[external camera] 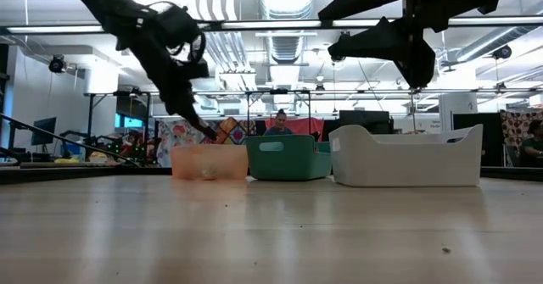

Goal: Sort candy
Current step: Put the brown chocolate bar into the orange bin, then return to Home Position

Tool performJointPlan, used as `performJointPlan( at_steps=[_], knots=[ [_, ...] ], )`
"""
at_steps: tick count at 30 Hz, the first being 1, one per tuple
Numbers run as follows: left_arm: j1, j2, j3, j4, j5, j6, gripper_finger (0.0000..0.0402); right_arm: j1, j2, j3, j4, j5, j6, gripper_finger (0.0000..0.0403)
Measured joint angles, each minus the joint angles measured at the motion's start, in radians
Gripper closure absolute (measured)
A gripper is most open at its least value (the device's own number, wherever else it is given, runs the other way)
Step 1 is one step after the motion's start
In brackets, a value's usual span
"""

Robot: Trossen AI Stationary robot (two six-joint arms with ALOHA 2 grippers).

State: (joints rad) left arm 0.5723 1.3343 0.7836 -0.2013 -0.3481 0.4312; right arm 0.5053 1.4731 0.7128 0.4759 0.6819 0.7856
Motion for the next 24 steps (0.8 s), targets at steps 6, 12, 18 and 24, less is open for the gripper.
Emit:
performJointPlan(
  at_steps=[6, 12, 18, 24],
  knots=[
    [0.039, 0.1, 0.078, -0.051, 0.0, 0.009, 0.0393, 0.0, 0.0, 0.0, 0.0, 0.0, -0.001, 0.0218],
    [0.043, 0.172, 0.105, -0.069, -0.004, 0.006, 0.0363, 0.0, 0.0, 0.0, 0.0, -0.001, -0.001, 0.0218],
    [0.043, 0.184, 0.105, -0.07, -0.006, 0.004, 0.0326, 0.0, 0.0, 0.0, 0.0, -0.002, -0.002, 0.0218],
    [0.043, 0.158, 0.105, -0.083, -0.008, -0.007, 0.0295, -0.002, 0.0, 0.0, 0.0, -0.002, -0.001, 0.0218]
  ],
)
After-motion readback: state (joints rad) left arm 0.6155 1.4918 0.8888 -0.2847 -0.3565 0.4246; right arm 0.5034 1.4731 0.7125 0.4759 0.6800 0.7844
